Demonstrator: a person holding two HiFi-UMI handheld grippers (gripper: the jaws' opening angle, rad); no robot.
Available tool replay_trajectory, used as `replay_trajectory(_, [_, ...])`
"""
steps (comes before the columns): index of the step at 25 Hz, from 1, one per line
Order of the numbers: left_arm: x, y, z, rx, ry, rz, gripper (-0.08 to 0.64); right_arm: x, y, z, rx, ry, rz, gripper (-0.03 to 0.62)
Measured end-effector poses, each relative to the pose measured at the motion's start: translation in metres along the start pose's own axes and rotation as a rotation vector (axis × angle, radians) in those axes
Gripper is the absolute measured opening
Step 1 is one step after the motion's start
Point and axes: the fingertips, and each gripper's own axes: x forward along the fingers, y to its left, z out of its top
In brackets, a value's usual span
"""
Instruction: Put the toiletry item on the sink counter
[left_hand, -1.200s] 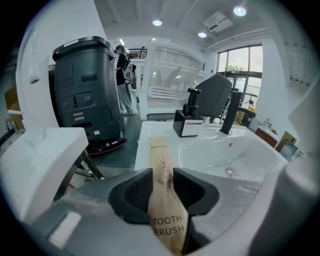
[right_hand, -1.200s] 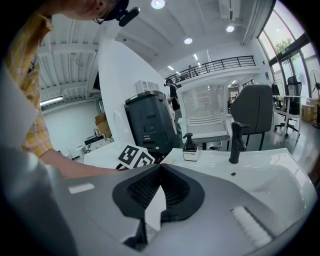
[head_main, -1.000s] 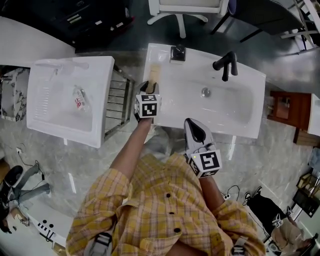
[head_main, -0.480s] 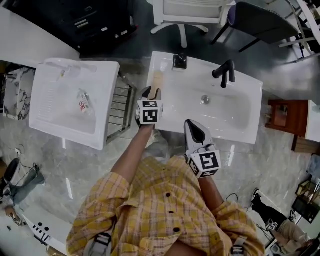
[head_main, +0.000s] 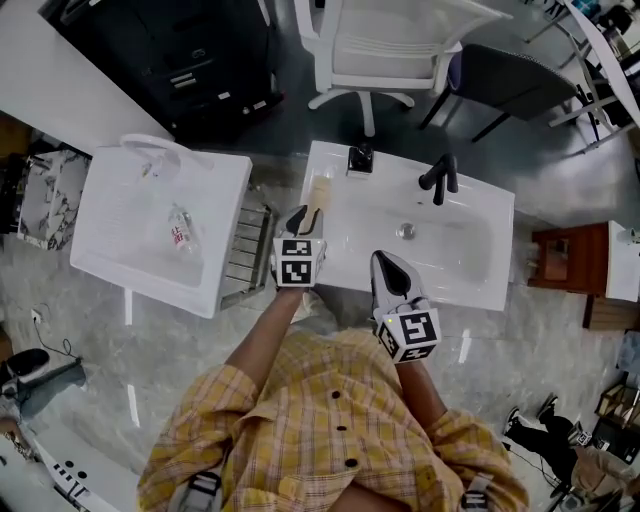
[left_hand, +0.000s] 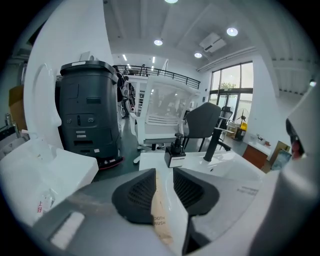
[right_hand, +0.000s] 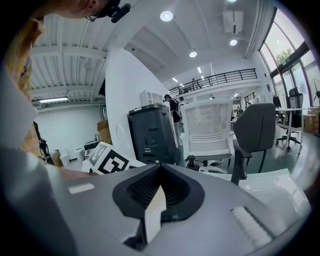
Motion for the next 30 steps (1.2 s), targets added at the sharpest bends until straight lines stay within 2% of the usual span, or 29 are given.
replay_trajectory(3, [-0.017,-0.006,0.020,0.019,-0.062,-0.007,0.096,-0.002,-0.002,0.011,-0.001,-0.023,-0.003,-0.002])
replay_trajectory(13, [-0.062,-0.022,0.059,0.062,-0.168,-0.017,0.008,0.002,-0.001,0.036,-0.014,-0.088,0.009,-0.002])
replay_trajectory(26, [-0.106,-0.046,0.086,0.143,-0.271,-0.040,-0.002,0.005,-0.002,0.057,-0.023,-0.158,0.018,-0.002])
replay_trajectory(30, [-0.116,-0.049,0.095,0.131,-0.318,-0.036,-0.002,0.004,-0.004,0.061,-0.029,-0.171,0.022,-0.002])
